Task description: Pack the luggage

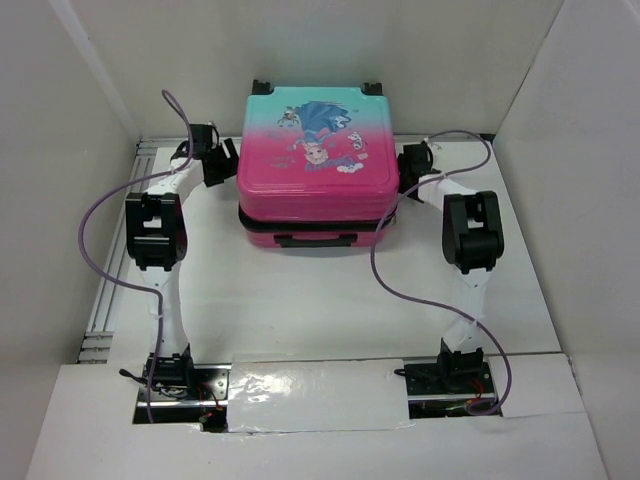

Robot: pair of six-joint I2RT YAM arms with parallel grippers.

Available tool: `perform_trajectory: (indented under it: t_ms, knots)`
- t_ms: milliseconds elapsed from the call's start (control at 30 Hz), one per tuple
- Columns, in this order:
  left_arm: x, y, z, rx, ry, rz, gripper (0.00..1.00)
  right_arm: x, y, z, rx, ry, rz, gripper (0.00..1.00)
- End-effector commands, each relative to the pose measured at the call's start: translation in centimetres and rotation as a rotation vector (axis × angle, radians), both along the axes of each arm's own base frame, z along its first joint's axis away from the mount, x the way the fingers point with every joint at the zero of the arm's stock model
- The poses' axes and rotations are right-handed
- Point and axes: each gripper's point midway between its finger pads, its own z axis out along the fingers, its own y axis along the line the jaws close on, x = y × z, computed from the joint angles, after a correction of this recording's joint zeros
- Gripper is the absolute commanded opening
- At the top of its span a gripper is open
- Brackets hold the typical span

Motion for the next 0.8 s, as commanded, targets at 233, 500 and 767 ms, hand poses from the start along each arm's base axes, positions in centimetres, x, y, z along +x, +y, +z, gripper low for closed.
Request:
perform_trajectory:
  t_ms: [233,500,767]
  knots:
    - [1.9,-11.7,6.9,0.024,-0.309,-0.492,0.86,-10.5,18.9,9.5,0.035,-0.255,0.372,0.79]
    - [0.2,-17.7,8.5,0.02,-0.357,-0.69,0.87,-17.6,28.7,10.6,0.029,-0.285,0.539,0.78]
    - [-1.2,-20.4,10.1,-0.022,-0.408,-0.844,0.88,-24.8,34.2,9.0,0.032,-0.223,0.691,0.78]
